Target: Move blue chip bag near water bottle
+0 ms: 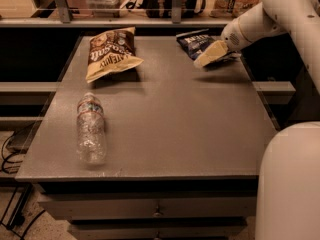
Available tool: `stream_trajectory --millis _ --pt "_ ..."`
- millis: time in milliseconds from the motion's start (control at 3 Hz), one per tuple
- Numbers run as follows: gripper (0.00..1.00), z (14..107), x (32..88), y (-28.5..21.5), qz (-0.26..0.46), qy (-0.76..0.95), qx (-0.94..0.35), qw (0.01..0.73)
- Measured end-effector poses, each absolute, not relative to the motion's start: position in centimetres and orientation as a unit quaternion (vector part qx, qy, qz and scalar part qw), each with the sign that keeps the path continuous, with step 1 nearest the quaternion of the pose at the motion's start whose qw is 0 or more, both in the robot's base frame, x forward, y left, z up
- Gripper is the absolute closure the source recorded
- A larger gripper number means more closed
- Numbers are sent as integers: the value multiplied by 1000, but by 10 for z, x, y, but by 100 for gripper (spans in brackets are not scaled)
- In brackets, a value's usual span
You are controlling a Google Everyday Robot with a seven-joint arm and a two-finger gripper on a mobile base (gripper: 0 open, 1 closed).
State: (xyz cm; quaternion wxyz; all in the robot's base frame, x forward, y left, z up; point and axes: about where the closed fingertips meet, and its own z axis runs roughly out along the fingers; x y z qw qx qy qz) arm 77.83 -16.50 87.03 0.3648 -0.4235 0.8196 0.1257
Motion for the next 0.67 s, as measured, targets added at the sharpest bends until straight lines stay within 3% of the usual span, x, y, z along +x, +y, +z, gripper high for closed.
stream_trajectory --millis 667 --pt "41 857 788 -185 114 838 -395 359"
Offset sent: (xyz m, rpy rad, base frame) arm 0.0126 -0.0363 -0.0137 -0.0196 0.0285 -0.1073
